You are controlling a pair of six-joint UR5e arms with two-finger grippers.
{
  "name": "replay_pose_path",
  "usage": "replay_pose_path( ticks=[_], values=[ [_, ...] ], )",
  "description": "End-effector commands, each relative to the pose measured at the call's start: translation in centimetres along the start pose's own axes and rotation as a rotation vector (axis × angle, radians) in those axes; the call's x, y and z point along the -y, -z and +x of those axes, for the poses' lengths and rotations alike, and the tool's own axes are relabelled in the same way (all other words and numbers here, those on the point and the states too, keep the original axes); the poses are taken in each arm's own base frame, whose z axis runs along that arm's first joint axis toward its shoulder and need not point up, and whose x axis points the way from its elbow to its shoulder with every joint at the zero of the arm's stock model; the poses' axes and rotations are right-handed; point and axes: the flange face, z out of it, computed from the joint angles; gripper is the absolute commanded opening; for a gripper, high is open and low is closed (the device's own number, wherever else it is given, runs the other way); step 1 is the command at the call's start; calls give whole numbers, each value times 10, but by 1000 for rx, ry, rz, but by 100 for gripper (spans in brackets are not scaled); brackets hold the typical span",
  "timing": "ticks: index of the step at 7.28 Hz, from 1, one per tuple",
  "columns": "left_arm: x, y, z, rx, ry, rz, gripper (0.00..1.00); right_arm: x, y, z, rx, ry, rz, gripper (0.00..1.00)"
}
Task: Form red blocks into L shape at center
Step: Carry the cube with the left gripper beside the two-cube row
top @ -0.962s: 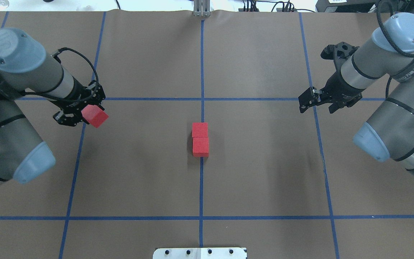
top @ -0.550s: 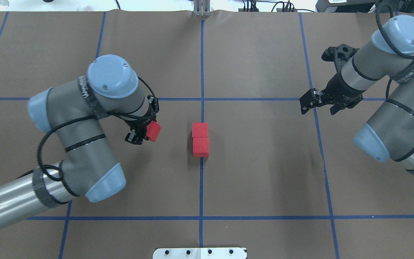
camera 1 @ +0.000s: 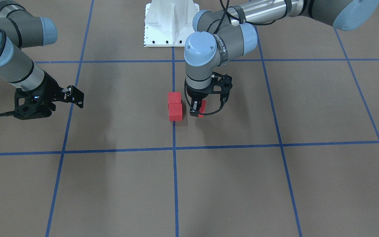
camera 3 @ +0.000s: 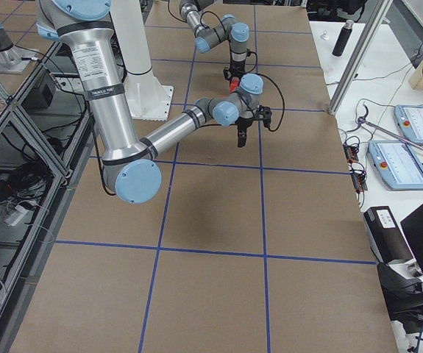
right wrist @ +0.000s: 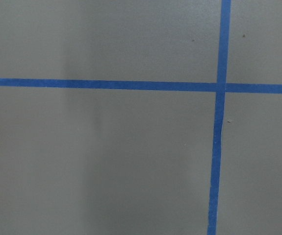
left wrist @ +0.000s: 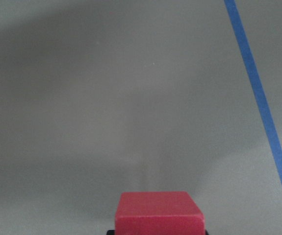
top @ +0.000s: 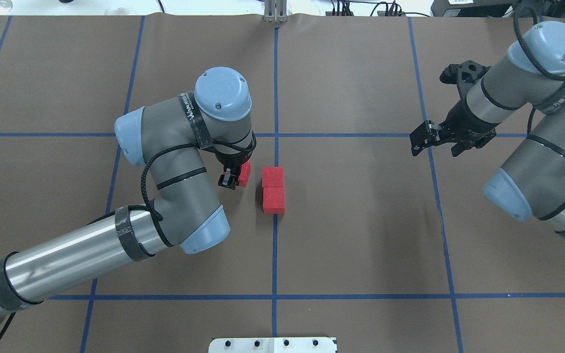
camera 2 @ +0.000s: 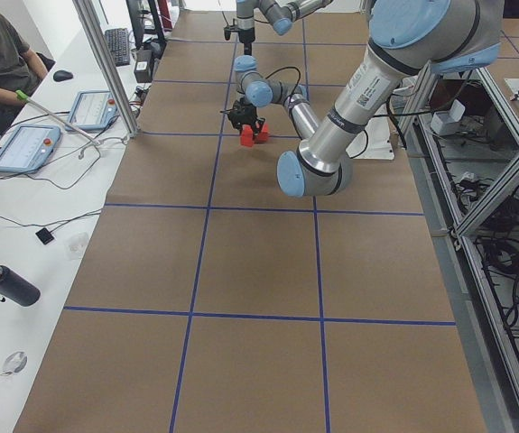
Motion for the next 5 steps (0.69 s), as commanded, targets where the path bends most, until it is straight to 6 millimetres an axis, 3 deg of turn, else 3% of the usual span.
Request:
replay_pose_path(
  ticks=[1, 5],
  values=[
    [-3, -3, 2, 9, 93, -6, 0, 0, 0, -1, 1, 2, 0, 100],
    [-12, -21, 10, -13, 150, -47, 0, -2, 3, -3, 6, -9, 2, 100]
  ],
)
